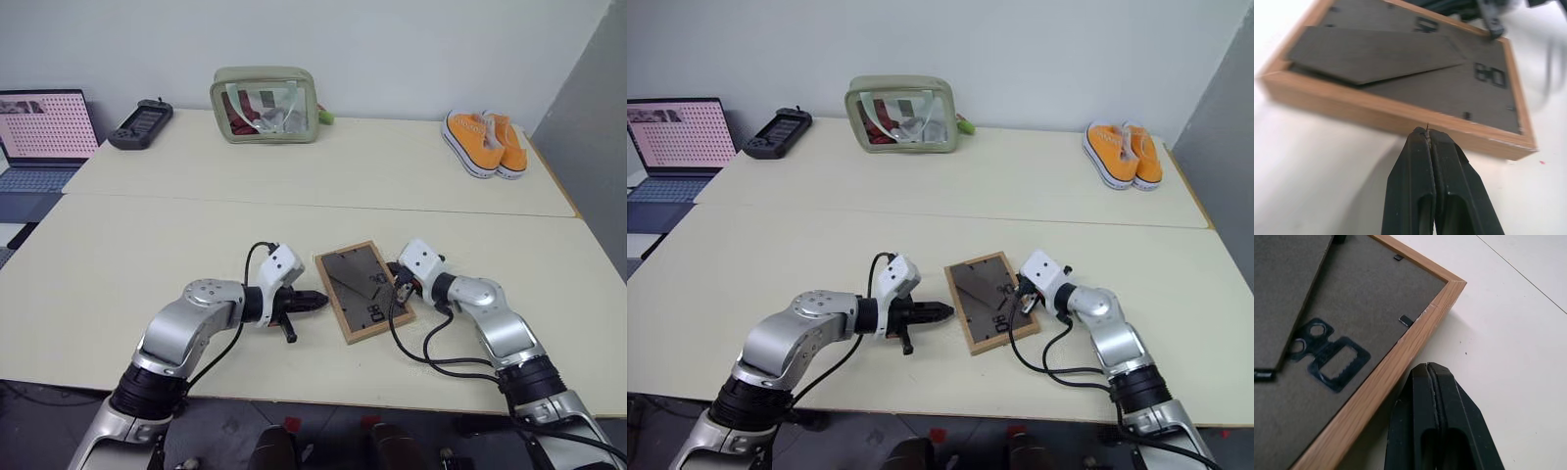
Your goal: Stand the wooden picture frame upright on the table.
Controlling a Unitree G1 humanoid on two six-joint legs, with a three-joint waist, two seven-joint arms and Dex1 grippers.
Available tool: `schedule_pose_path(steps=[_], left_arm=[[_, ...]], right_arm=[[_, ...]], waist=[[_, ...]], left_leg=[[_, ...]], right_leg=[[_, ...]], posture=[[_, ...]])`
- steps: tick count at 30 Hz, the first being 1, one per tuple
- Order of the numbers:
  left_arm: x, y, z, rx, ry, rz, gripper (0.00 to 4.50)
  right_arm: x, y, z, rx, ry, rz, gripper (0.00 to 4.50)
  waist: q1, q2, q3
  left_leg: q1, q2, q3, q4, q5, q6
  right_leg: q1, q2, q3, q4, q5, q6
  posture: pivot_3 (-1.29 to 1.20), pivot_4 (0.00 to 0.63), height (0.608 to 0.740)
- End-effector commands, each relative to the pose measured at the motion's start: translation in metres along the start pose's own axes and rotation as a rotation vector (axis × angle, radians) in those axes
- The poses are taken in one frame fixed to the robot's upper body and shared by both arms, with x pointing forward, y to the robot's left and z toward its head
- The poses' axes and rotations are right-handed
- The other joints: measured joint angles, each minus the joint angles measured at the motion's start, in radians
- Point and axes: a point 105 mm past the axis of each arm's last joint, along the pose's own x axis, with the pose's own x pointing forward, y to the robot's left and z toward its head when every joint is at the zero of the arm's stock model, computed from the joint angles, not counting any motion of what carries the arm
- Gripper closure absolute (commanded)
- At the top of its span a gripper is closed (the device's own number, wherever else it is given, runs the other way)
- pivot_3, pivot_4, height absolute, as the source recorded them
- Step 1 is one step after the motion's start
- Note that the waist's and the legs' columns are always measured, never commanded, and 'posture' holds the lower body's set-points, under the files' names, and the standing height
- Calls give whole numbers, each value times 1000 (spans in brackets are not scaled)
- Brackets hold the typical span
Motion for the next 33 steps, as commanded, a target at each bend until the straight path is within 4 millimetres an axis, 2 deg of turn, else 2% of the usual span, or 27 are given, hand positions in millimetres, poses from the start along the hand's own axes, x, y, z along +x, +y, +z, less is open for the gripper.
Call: schedule_pose_path(steps=[1,4,8,10,13,19,22,25,28,30,31,32,33], left_arm=[[-16,14,13,11,-39,66,4491],[-27,16,15,-102,-51,66,4491],[-47,2,21,-403,-68,-81,4491],[-55,2,24,-557,-79,-106,4491],[-53,8,17,-713,-77,-102,4491],[-38,4,-5,-805,5,-62,4491],[-26,-7,-17,-867,58,-89,4491],[-16,-19,-17,-895,63,-122,4491],[-14,-25,-18,-914,69,-116,4491],[-25,-37,-16,-855,141,-178,4491],[-33,-41,-16,-773,222,-165,4491],[-41,-35,-11,-730,243,-143,4491],[-47,-17,-4,-747,225,-88,4491]], right_arm=[[-19,-10,4,-49,-14,-20,4500],[-32,-10,2,-60,-7,-2,4500],[-46,-9,4,-84,-10,37,4500],[-52,-12,6,-91,-12,46,4500],[-56,-15,8,-98,-12,53,4500],[-51,-15,17,-98,-37,61,4500],[-44,-7,21,-93,-54,76,4500],[-35,4,19,-81,-49,92,4500],[-33,12,16,-73,-33,109,4500],[-36,17,13,-78,-26,121,4500],[-38,18,12,-70,-25,123,4500],[-40,17,12,-61,-26,121,4500],[-41,17,12,-59,-25,119,4500]], waist=[[2,0,0],[4,0,0],[1,0,0],[-2,0,0],[-7,0,0],[-7,0,0],[-7,0,0],[-7,0,0],[-6,0,0],[-6,0,0],[-7,-1,0],[-9,-1,0],[-8,1,-1]], left_leg=[[0,0,0,0,0,0],[0,0,0,0,0,0],[0,0,0,0,0,0],[0,0,0,0,0,0],[0,0,-1,0,0,0],[0,0,-1,1,0,0],[1,0,-2,1,0,0],[1,0,-2,1,0,0],[0,0,-2,1,0,0],[1,0,-2,2,0,0],[0,0,-2,2,0,0],[0,0,-3,2,0,0],[0,1,-3,2,0,-1]], right_leg=[[0,0,0,0,0,0],[0,0,0,0,0,0],[0,0,0,0,0,0],[0,0,-1,0,0,0],[1,0,-1,0,0,1],[1,0,-1,0,0,0],[1,0,-1,1,0,0],[1,-1,-1,1,0,0],[1,-1,-1,1,0,0],[1,-1,-1,1,0,0],[1,-1,-1,2,0,0],[1,-1,-1,2,0,0],[0,1,-1,2,0,0]], posture=[[0,150,740],[0,150,740],[0,150,740],[0,150,740],[0,150,740],[0,150,740],[0,150,740],[0,150,740],[0,150,740],[0,150,740],[0,150,740],[0,150,740],[0,150,740]])
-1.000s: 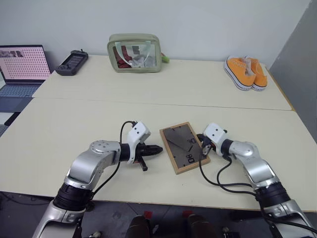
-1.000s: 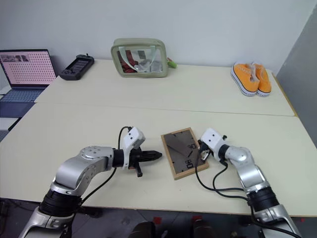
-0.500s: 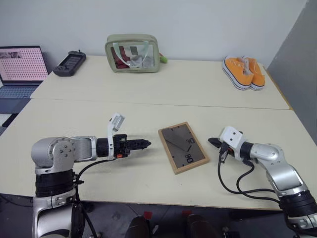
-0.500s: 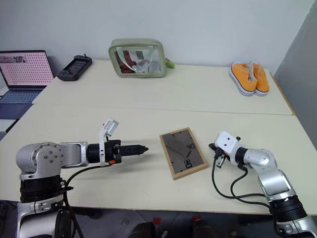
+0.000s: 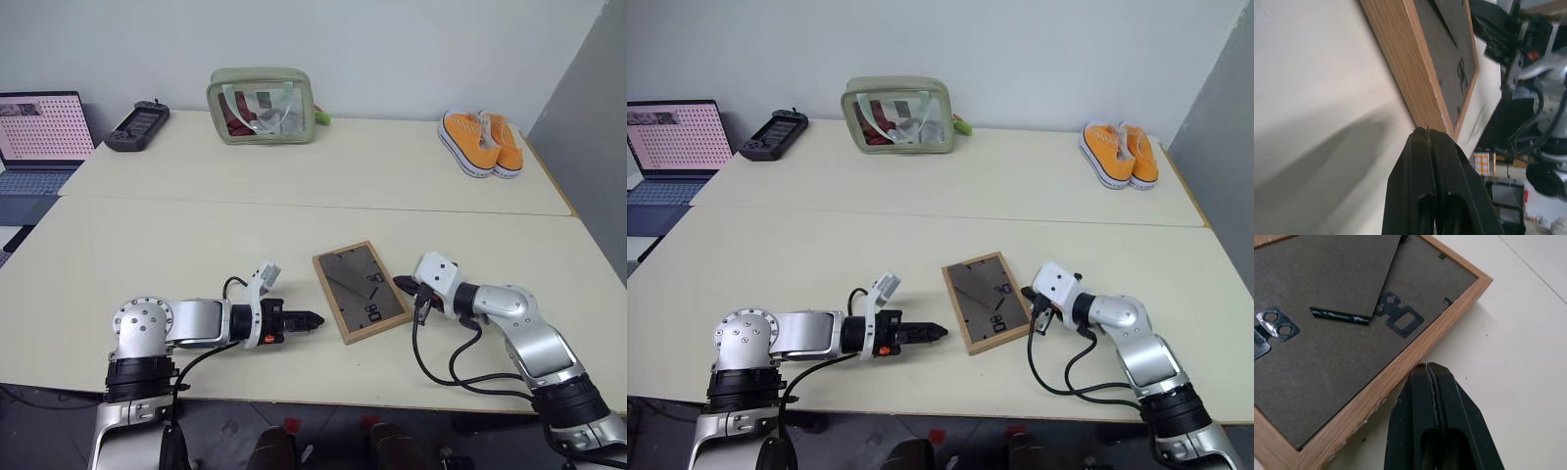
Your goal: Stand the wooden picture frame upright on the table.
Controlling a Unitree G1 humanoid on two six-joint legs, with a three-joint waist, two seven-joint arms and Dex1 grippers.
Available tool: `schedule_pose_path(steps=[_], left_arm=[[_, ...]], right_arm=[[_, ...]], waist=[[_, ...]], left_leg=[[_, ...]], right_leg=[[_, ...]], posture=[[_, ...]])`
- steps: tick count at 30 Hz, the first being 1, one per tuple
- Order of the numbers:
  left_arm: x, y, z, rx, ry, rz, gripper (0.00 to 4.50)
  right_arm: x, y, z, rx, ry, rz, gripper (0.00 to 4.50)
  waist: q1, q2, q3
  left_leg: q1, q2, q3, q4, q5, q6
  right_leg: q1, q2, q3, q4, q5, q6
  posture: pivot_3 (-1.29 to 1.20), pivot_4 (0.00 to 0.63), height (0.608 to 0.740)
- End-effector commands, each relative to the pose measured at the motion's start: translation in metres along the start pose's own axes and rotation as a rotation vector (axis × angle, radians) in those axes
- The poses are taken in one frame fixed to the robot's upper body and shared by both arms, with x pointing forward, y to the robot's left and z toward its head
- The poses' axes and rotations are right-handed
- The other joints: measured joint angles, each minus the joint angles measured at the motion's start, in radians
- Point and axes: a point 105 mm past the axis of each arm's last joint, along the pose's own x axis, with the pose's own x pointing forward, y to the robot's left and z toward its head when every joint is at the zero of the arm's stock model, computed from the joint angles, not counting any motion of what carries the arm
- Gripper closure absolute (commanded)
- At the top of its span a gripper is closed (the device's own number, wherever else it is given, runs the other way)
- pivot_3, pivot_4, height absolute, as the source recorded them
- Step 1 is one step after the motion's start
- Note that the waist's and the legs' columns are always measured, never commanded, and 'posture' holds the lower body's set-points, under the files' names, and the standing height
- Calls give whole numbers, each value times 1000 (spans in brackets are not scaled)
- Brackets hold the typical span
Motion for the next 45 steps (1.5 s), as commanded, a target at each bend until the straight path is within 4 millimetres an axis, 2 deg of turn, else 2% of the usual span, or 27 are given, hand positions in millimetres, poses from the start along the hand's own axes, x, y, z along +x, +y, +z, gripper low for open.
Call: schedule_pose_path(steps=[1,4,7,12,16,27,34,38,40,45], left_arm=[[-32,0,39,56,-65,78,4491],[-39,12,81,-25,-228,118,4491],[-28,0,90,-2,-241,82,4491],[-3,-1,66,-68,-202,38,4491],[11,-12,58,-168,-240,-7,4491],[42,-16,28,-270,-270,58,4491],[42,-16,23,-250,-258,70,4491],[26,-18,24,-169,-243,31,4491],[19,-21,18,-112,-202,-1,4491],[15,-27,15,-66,-166,-47,4491]], right_arm=[[-7,-2,7,-18,-20,-12,4500],[-7,-4,5,-15,-14,-15,4500],[-6,-5,5,-14,-13,-16,4500],[-4,-8,6,-16,-17,-24,4500],[-4,-7,5,-20,-14,-22,4500],[-9,0,-2,-28,14,-7,4500],[-10,2,-2,-19,16,-13,4500],[-11,3,-2,-12,18,-18,4500],[-11,3,-4,-10,22,-23,4500],[-11,2,-3,-12,20,-29,4500]], waist=[[2,2,0],[13,2,-1],[19,2,-1],[17,2,-1],[18,2,-1],[26,2,-1],[26,3,-2],[25,3,-2],[21,3,-2],[23,3,-2]], left_leg=[[1,-1,1,0,0,0],[1,-3,0,2,1,-1],[0,-3,1,2,1,-1],[-4,-2,1,2,1,-3],[-3,0,0,3,0,-1],[-1,-3,0,10,0,-1],[-1,-3,0,10,0,-1],[-1,-3,0,9,0,-1],[-1,-3,0,9,0,-1],[-1,-3,0,8,0,-1]], right_leg=[[1,-1,1,0,0,0],[2,-1,-1,1,0,0],[2,-1,0,-2,0,1],[-1,-1,0,-2,0,0],[-1,-1,0,-1,0,0],[4,-2,0,1,1,2],[5,-2,0,-1,1,2],[5,-2,0,-1,1,2],[4,-1,0,-1,1,2],[4,-1,1,-1,1,2]], posture=[[0,150,740],[0,150,740],[0,150,740],[0,150,740],[0,150,740],[0,150,740],[0,150,740],[0,150,740],[0,150,740],[0,150,740]])
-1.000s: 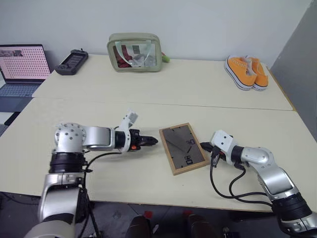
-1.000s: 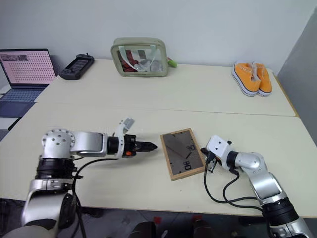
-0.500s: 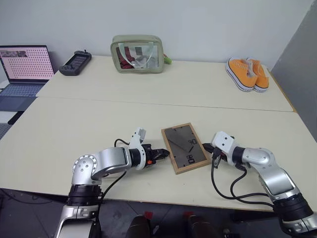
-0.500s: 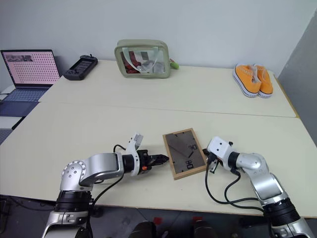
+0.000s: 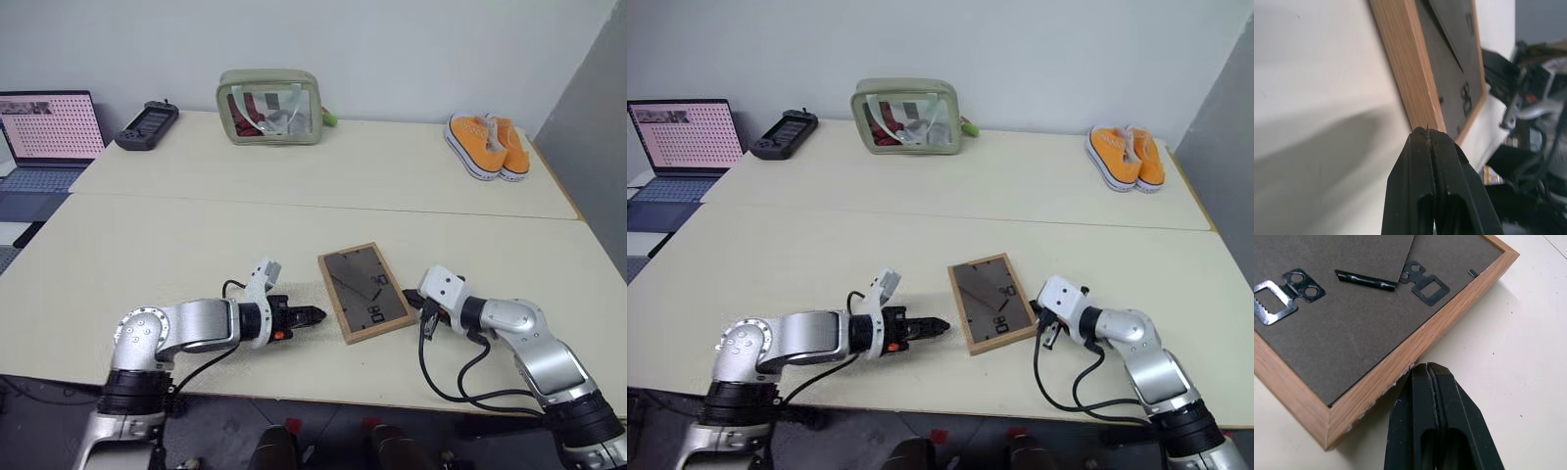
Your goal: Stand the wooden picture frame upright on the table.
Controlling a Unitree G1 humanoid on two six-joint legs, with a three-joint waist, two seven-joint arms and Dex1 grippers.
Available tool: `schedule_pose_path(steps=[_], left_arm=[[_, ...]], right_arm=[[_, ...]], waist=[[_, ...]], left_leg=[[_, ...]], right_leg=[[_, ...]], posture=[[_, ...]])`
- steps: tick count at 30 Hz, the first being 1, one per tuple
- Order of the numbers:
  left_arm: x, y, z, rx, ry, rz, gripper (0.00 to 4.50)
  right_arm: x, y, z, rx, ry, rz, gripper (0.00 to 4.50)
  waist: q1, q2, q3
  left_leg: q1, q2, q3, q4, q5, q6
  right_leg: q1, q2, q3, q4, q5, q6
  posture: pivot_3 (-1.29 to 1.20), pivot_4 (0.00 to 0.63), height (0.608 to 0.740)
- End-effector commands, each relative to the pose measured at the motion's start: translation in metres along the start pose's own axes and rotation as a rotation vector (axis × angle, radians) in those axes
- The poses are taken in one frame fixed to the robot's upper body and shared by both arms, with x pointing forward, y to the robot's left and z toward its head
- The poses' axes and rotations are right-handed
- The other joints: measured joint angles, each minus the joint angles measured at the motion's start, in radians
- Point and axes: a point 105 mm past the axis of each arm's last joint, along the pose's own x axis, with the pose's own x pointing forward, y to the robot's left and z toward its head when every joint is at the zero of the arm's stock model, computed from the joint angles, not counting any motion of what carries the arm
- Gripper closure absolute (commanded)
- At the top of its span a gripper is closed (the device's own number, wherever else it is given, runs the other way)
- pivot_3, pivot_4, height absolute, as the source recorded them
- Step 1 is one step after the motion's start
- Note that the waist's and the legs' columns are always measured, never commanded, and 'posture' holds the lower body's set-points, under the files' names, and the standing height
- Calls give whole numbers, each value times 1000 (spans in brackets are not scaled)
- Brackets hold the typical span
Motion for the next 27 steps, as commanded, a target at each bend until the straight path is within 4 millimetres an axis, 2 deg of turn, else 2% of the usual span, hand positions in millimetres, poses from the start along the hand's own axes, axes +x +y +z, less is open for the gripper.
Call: schedule_pose_path(steps=[1,8,15,21,23,27], left_arm=[[-1,-14,-3,47,26,-74,4304],[7,-17,-5,35,20,-78,3124],[6,-12,-3,0,-10,-70,1640],[6,-12,-1,-20,-35,-72,625],[7,-11,0,-33,-47,-71,130],[12,-11,-1,-56,-61,-61,31]], right_arm=[[-3,-4,11,-30,-30,-20,4500],[-4,-3,5,-39,-10,-13,4500],[-12,-4,-6,-44,24,-15,4500],[-14,-3,-11,-43,39,-6,4500],[-15,-2,-13,-41,44,-2,4500],[-13,3,-13,-24,40,10,4500]], waist=[[0,0,0],[1,0,0],[1,0,0],[1,0,0],[1,0,0],[1,0,0]], left_leg=[[0,0,0,0,0,0],[0,0,0,0,0,0],[0,0,0,0,0,0],[0,0,0,0,0,0],[0,0,0,0,0,0],[0,0,0,0,0,0]], right_leg=[[0,0,0,0,0,0],[0,0,0,-1,0,0],[0,0,0,-1,0,0],[0,0,0,-1,0,0],[0,0,0,-1,0,0],[0,0,0,-1,0,0]], posture=[[0,150,740],[0,150,740],[0,150,740],[0,150,740],[0,150,740],[0,150,740]])
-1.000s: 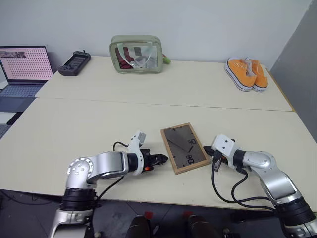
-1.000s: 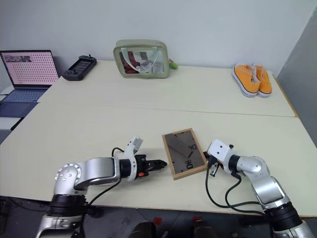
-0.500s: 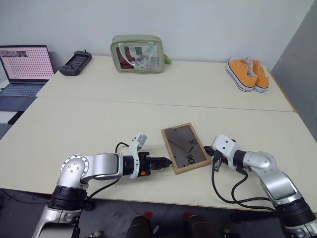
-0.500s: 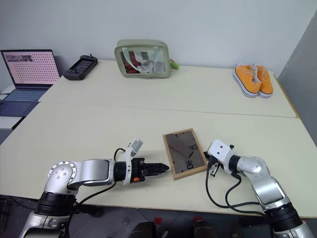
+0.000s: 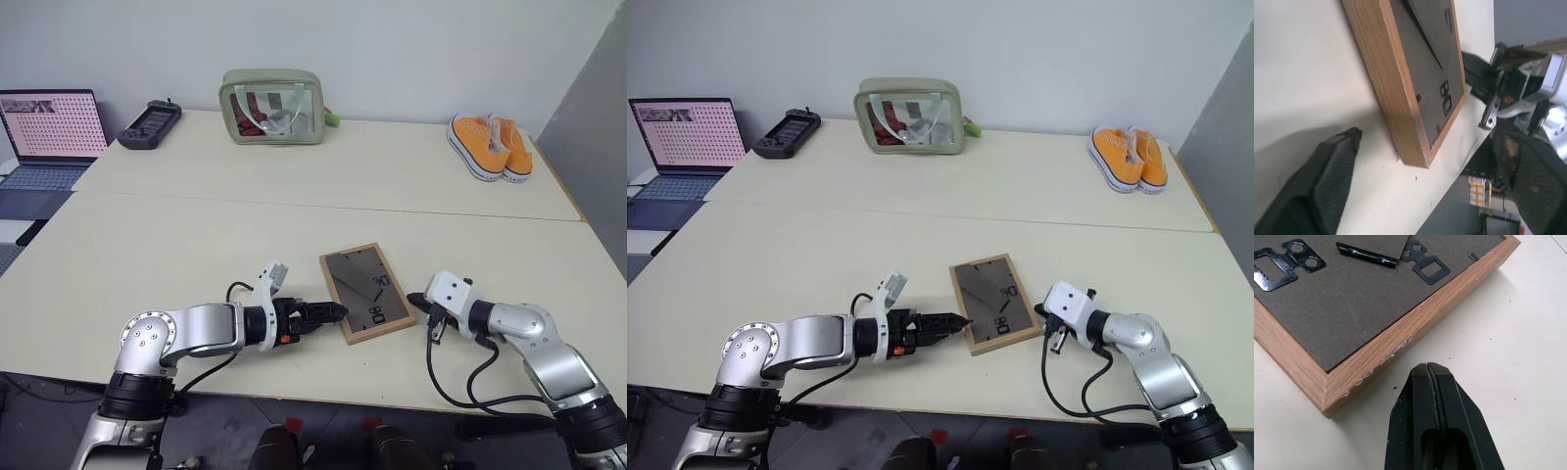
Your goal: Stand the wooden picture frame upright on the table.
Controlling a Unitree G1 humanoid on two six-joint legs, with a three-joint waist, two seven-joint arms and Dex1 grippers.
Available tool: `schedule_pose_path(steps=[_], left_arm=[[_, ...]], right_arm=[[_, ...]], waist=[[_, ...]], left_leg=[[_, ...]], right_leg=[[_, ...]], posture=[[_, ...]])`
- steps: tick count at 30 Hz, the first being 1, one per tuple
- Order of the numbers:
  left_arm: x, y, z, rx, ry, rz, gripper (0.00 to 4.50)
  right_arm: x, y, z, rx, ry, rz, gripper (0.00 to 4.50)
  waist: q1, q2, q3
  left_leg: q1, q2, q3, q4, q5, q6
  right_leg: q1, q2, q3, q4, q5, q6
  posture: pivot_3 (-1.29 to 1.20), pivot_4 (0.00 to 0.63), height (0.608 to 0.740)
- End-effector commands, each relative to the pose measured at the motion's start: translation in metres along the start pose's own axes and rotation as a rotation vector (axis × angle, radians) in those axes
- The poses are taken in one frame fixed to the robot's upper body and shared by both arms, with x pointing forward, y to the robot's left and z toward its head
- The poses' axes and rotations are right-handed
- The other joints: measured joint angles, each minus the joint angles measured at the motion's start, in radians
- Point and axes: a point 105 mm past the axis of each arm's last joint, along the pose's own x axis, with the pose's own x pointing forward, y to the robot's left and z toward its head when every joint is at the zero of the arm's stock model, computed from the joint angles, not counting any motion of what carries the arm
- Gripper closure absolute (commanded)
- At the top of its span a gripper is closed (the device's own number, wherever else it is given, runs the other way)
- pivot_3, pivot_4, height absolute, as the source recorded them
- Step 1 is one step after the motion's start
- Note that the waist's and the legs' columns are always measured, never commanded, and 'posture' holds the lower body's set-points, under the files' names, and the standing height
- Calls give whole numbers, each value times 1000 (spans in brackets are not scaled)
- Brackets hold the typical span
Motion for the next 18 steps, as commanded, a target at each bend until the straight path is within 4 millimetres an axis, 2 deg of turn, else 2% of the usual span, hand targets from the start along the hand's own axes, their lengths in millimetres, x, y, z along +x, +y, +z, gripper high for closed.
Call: schedule_pose_path(steps=[1,9,13,18], left_arm=[[2,-3,0,-10,-25,-3,31],[14,-6,0,-51,-37,11,31],[14,-5,3,-49,-40,21,31],[13,-3,6,-53,-43,33,31]], right_arm=[[-3,3,-2,21,6,8,4500],[4,16,12,90,-43,12,4500],[8,26,31,157,-102,3,4500],[7,29,33,174,-98,-6,4500]], waist=[[0,0,0],[0,0,0],[0,0,0],[0,0,0]], left_leg=[[0,0,0,0,0,0],[0,0,0,0,0,0],[0,1,0,0,0,0],[0,0,0,0,0,0]], right_leg=[[0,0,0,0,0,0],[0,0,0,0,0,0],[0,0,0,0,0,0],[0,0,0,0,0,0]], posture=[[0,150,740],[0,150,740],[0,150,740],[0,150,740]])
